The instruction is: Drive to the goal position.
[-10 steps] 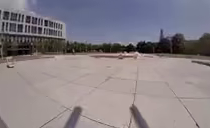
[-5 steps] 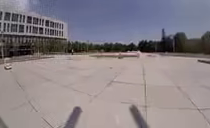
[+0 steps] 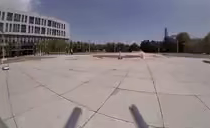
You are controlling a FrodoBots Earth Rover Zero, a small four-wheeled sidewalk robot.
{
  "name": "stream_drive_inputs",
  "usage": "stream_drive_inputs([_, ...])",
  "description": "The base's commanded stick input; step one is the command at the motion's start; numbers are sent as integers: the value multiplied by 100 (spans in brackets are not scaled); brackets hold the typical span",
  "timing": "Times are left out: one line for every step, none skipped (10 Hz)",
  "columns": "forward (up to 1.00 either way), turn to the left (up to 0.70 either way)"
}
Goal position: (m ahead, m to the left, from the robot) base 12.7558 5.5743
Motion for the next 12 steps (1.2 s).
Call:
stream_drive_inputs([70, 1])
stream_drive_inputs([70, 1])
stream_drive_inputs([70, 1])
stream_drive_inputs([70, 1])
stream_drive_inputs([70, 1])
stream_drive_inputs([70, 1])
stream_drive_inputs([70, 1])
stream_drive_inputs([70, 1])
stream_drive_inputs([70, 1])
stream_drive_inputs([70, 1])
stream_drive_inputs([70, 1])
stream_drive_inputs([70, 1])
